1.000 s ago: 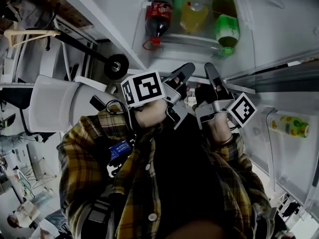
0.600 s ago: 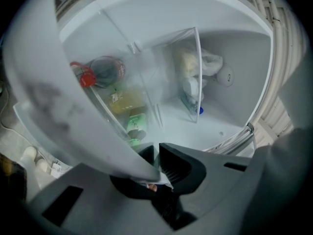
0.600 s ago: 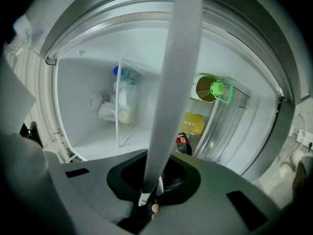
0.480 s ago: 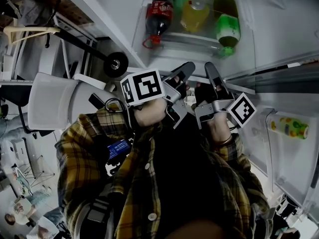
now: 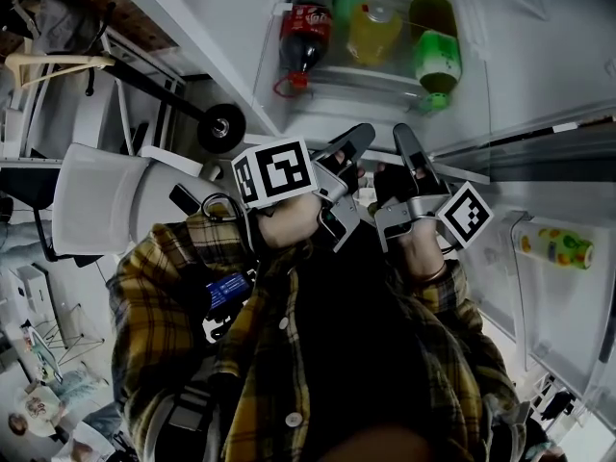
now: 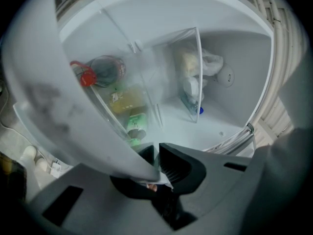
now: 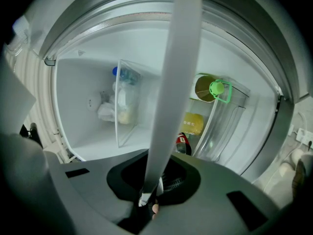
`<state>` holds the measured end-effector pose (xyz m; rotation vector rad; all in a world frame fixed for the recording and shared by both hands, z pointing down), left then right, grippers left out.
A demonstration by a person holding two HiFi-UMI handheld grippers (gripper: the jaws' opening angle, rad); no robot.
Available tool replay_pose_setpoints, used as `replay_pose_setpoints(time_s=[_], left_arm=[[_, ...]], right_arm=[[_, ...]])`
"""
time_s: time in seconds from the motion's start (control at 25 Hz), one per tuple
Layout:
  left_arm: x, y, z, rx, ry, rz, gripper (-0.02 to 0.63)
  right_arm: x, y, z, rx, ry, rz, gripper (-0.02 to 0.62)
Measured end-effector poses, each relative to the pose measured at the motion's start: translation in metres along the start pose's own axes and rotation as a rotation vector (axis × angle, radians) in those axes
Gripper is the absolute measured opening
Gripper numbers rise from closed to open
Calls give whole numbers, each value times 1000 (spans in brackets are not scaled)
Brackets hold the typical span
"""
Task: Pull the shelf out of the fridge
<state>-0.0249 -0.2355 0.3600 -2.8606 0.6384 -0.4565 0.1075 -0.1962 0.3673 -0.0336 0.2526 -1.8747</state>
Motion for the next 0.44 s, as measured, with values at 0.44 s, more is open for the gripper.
replay_pose_setpoints(time_s=[0.44], left_arm=[[-2,2,-1,20,14,-3,41]], right_arm=[[1,-1,-2,2,-4,-3,37]])
Point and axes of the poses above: the fingertips, and each gripper's own axes: x forward along the fingers, z to its right, y out of its top, the point moved 6 cm from there along -x, backward along the fingers, and after that the axes turned 6 degrees about y, right-handed, at the moved point
